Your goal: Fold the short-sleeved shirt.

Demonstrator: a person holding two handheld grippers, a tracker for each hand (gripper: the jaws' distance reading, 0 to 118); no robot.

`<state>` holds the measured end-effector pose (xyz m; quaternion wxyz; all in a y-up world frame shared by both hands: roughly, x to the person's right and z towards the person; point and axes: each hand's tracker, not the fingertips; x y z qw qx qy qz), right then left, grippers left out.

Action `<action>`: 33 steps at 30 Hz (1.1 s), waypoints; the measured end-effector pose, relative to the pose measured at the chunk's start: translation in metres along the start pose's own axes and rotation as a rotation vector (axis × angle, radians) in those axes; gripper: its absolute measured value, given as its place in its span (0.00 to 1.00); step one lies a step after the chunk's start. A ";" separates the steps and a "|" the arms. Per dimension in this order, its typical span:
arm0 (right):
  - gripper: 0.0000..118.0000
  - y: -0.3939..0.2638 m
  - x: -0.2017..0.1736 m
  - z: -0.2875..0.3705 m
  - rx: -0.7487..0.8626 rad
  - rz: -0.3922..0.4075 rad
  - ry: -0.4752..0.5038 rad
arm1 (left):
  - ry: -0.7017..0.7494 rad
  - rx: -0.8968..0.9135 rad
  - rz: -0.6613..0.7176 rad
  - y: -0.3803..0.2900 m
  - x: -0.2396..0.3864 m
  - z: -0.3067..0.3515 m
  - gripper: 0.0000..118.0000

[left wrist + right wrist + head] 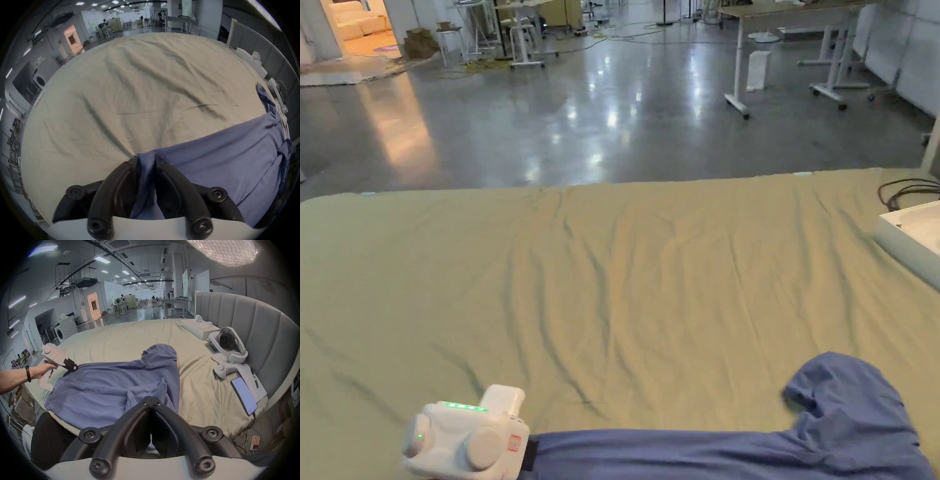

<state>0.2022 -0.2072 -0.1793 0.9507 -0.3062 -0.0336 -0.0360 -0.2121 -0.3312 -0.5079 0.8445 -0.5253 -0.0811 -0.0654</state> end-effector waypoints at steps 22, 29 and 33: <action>0.06 0.101 0.065 -0.285 -0.495 -0.066 -0.043 | -0.033 -0.091 0.004 0.012 0.000 0.006 0.18; 0.01 0.118 0.075 -0.210 -0.297 -0.092 0.055 | -0.192 0.169 0.033 -0.007 -0.036 0.092 0.10; 0.01 0.106 0.079 -0.114 -0.193 -0.119 0.089 | -0.300 0.285 0.064 -0.059 -0.053 0.166 0.10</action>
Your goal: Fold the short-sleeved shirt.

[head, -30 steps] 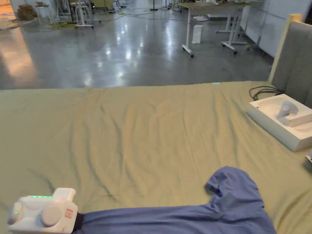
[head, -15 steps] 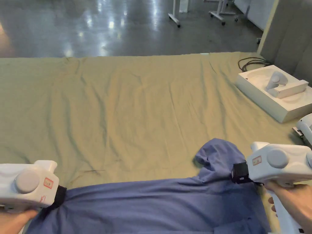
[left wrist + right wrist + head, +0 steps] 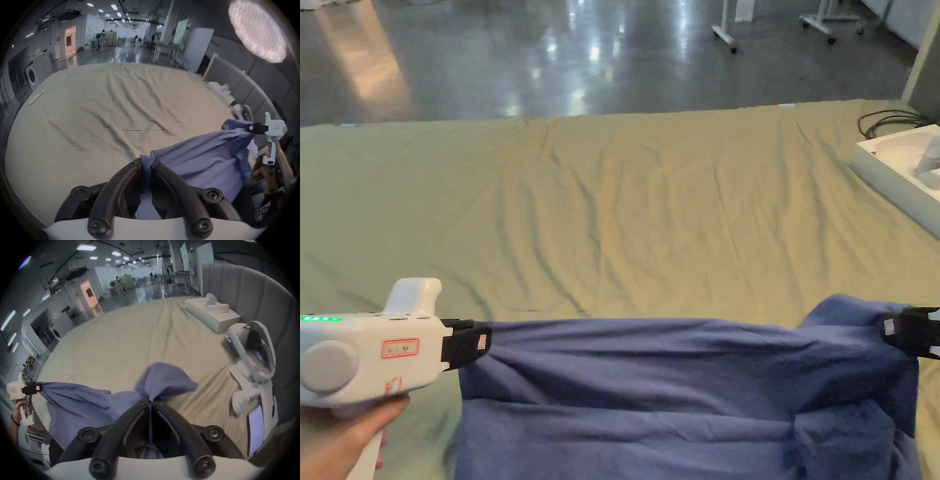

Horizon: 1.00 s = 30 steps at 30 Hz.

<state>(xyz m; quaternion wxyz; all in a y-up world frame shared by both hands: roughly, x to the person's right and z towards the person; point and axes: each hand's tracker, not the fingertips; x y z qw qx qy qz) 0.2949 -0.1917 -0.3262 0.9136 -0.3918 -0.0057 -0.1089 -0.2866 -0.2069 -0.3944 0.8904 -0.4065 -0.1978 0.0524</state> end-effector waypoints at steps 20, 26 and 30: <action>0.44 -0.185 0.032 0.036 0.030 -0.027 -0.128 | -0.042 -0.046 0.182 -0.189 -0.014 0.037 0.56; 0.76 -0.159 0.000 0.136 0.315 0.070 -0.120 | -0.023 0.290 -0.019 -0.139 0.042 0.129 0.73; 0.79 -0.143 -0.052 0.200 0.545 0.183 -0.093 | 0.129 0.588 -0.174 -0.116 0.109 0.192 0.73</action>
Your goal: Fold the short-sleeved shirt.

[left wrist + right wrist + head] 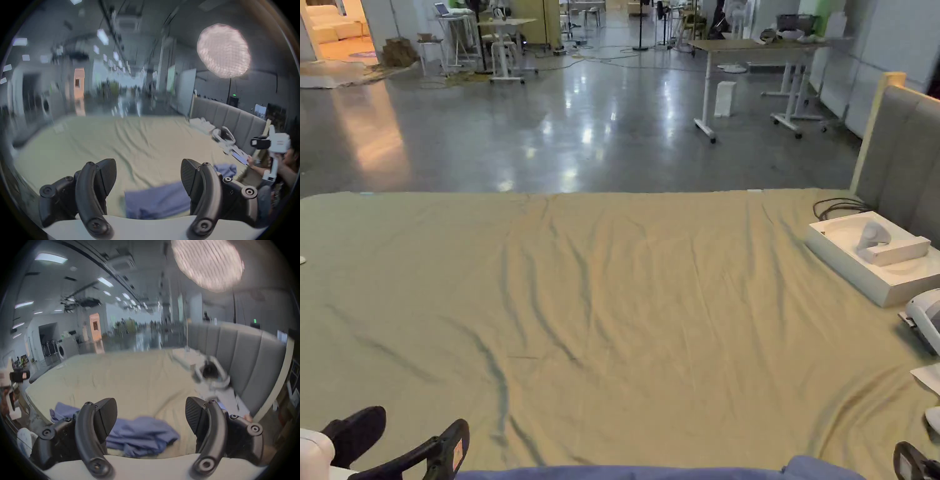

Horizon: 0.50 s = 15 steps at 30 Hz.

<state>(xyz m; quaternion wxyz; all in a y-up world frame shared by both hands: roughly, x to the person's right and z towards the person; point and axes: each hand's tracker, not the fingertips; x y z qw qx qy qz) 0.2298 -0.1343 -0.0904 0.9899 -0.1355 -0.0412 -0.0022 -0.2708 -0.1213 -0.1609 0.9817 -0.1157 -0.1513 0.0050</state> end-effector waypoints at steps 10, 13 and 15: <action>0.79 0.042 -0.099 0.017 0.146 0.207 0.064 | 0.050 0.185 -0.142 0.032 0.069 0.033 0.73; 0.54 0.034 -0.104 0.011 0.121 0.188 0.098 | 0.028 0.163 -0.145 0.029 0.075 0.034 0.45; 0.24 0.033 -0.108 0.010 0.107 0.155 0.113 | 0.025 0.150 -0.154 0.027 0.079 0.033 0.11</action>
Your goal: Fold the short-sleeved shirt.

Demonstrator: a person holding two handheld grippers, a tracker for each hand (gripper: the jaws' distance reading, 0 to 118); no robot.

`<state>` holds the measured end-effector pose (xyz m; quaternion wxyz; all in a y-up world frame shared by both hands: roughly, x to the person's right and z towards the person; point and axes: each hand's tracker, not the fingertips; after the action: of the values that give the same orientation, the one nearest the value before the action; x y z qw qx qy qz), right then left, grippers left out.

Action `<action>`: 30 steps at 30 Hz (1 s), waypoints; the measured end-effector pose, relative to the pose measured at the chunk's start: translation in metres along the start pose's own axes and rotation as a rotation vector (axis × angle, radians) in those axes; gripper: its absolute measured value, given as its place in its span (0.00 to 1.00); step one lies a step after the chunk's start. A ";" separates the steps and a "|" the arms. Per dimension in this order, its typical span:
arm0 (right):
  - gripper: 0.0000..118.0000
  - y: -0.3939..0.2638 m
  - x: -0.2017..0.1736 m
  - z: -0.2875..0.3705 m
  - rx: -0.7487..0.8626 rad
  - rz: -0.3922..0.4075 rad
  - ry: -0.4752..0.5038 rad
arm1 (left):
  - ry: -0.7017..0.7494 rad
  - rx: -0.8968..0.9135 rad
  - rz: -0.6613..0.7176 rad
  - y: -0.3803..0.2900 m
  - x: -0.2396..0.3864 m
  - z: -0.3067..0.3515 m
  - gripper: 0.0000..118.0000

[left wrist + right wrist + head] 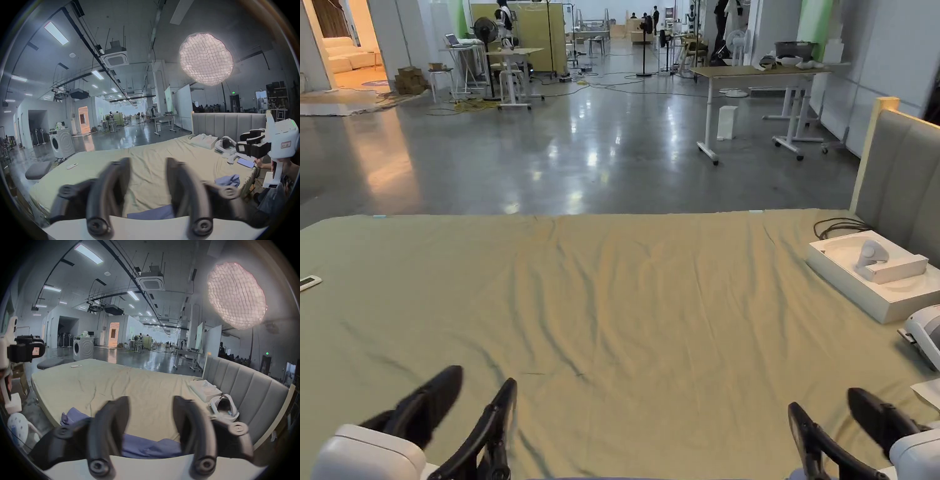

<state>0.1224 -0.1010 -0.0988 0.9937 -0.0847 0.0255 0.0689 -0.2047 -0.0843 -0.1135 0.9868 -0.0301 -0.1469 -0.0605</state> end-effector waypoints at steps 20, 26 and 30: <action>0.00 0.000 0.015 0.005 0.006 -0.110 -0.040 | -0.027 -0.110 0.046 -0.015 -0.019 -0.011 0.01; 0.00 -0.009 0.023 0.004 -0.019 -0.173 -0.020 | -0.072 -0.273 0.354 -0.059 -0.071 -0.038 0.60; 0.00 -0.016 0.025 0.003 -0.057 -0.173 -0.006 | -0.139 -0.408 0.553 -0.114 -0.114 -0.061 0.78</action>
<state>0.1494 -0.1129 -0.0949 0.9932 -0.1147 0.0130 -0.0163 -0.3100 -0.1895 -0.2004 0.9272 -0.2693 -0.1850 0.1830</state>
